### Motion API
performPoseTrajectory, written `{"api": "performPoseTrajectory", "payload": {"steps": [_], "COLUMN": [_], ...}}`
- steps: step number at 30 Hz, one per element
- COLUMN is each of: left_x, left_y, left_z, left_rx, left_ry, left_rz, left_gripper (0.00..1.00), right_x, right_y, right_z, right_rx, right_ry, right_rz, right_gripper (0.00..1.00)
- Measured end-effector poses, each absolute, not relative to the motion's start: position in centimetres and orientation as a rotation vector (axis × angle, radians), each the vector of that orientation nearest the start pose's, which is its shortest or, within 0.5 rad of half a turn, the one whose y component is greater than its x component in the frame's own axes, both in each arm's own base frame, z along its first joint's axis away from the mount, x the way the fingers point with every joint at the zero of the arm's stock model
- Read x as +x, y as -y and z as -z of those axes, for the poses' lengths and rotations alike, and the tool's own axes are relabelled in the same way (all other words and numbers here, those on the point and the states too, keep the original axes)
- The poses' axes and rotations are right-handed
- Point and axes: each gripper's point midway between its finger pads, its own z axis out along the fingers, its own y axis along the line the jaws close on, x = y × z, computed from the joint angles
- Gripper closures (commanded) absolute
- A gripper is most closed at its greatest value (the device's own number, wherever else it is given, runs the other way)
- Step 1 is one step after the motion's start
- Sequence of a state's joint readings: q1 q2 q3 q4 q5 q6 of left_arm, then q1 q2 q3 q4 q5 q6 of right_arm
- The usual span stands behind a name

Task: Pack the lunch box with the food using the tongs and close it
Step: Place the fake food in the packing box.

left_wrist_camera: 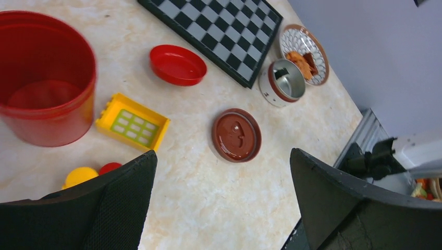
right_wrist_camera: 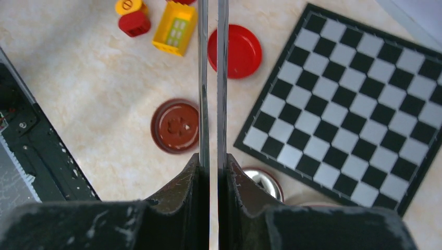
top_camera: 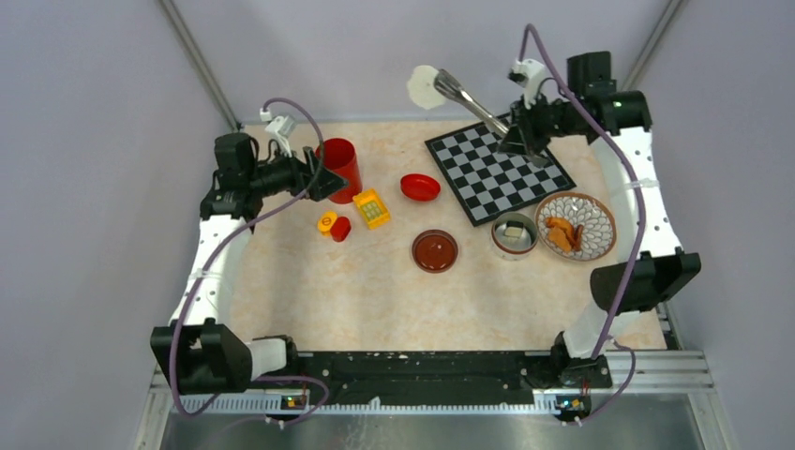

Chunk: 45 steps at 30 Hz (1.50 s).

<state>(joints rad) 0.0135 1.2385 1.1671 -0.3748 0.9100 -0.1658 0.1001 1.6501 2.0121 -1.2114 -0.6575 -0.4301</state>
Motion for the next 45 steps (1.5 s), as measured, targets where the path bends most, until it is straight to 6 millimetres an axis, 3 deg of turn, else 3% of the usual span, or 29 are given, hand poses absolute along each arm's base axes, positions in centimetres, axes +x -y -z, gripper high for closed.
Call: {"api": "performPoseTrajectory", "payload": {"steps": [4,11,18,23,32,42,45], "left_x": [33.6,34.2,34.4,34.3,34.2,34.1,34.1], "left_y": [10.6,6.2,3.3,2.6,2.7,2.5,2.6], "left_z": [-29.6,-31.3,-30.6,-30.4,-30.8,-30.7,-30.7], "left_rx": [0.276,0.129,0.007,-0.031,-0.034,-0.046,-0.042], "left_ry": [-1.928,-1.881,-1.874,-1.87,-1.854,-1.852,-1.849], "left_rz": [0.951,0.861,0.826,0.842,0.88,0.888,0.891], "left_gripper": [0.01,0.01,0.01,0.01,0.01,0.01,0.01], "right_x": [37.1,38.8,39.3,39.8,41.2,41.2,40.9], "right_y": [-18.7,-27.4,-32.6,-34.0,-34.6,-34.9,-35.3], "right_z": [-33.1,-30.3,-25.9,-23.3,-21.2,-16.6,-15.6], "right_rx": [-0.977,-1.12,-1.202,-1.209,-1.187,-1.211,-1.225], "right_ry": [-2.025,-1.986,-2.014,-2.054,-2.072,-2.152,-2.163], "right_rz": [-0.665,-0.694,-0.67,-0.66,-0.634,-0.611,-0.616], "right_gripper": [1.0,1.0,1.0,1.0,1.0,1.0,0.88]}}
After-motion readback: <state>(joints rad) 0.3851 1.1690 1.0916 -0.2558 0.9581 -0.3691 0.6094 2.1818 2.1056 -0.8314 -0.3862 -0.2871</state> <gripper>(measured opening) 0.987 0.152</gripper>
